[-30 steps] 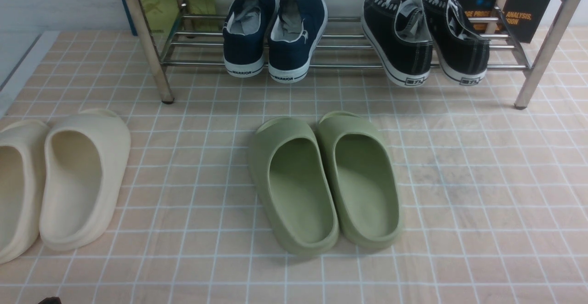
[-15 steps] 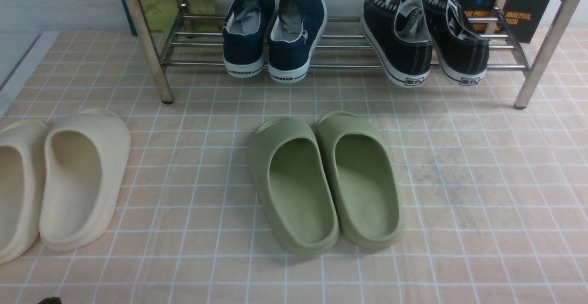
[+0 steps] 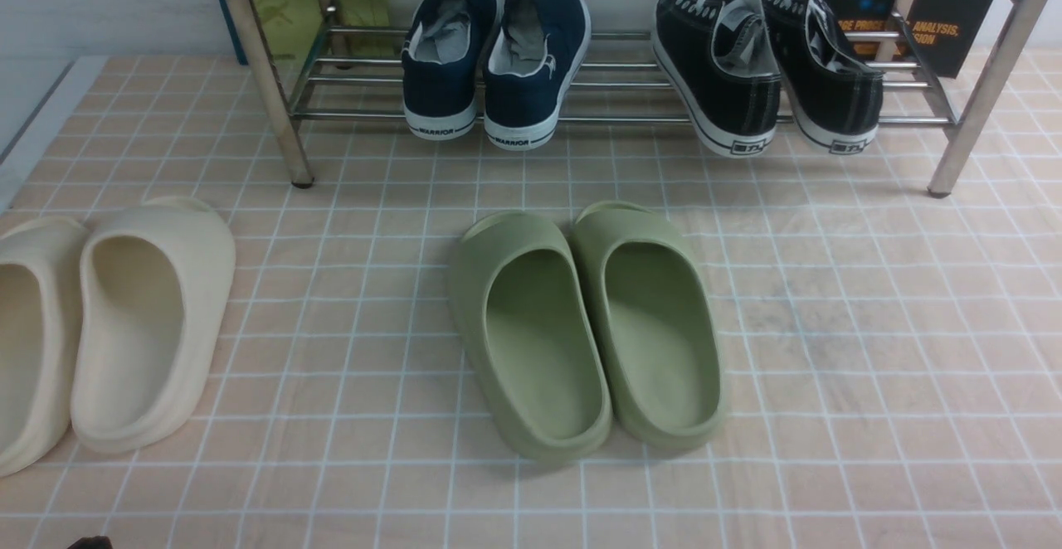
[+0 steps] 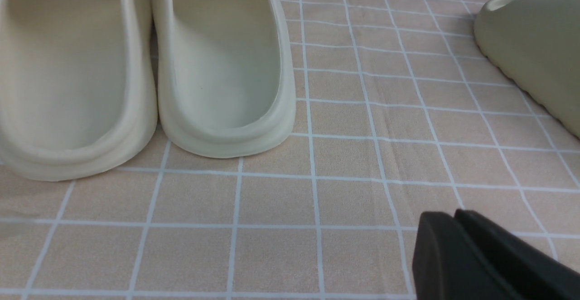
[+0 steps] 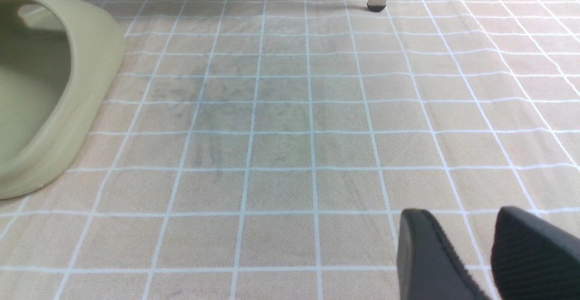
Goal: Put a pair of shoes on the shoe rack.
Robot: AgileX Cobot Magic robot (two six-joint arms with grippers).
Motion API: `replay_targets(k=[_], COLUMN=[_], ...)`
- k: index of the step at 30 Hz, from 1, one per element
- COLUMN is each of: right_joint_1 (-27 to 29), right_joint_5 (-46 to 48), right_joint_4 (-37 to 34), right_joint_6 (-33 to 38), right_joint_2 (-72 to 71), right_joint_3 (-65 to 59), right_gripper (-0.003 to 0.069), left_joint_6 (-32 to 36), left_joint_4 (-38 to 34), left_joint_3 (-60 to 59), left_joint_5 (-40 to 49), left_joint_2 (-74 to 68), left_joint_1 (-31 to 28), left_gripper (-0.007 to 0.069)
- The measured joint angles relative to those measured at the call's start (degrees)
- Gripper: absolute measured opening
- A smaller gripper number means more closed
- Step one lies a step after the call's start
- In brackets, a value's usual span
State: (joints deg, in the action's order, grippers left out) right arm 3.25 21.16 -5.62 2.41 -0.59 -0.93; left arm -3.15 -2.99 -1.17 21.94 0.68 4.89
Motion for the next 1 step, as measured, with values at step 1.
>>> replay_targets(k=[1], right_joint_1=[0.00], right_joint_5=[0.00], right_joint_4=[0.00], right_joint_6=[0.00], right_joint_2=[0.00], right_joint_3=[0.00], right_gripper=[0.0238], left_joint_6=[0.00], left_joint_4=[0.00], left_joint_3=[0.00], left_joint_5=[0.00], left_joint_2=[0.00], left_joint_1=[0.00], left_gripper=[0.0052])
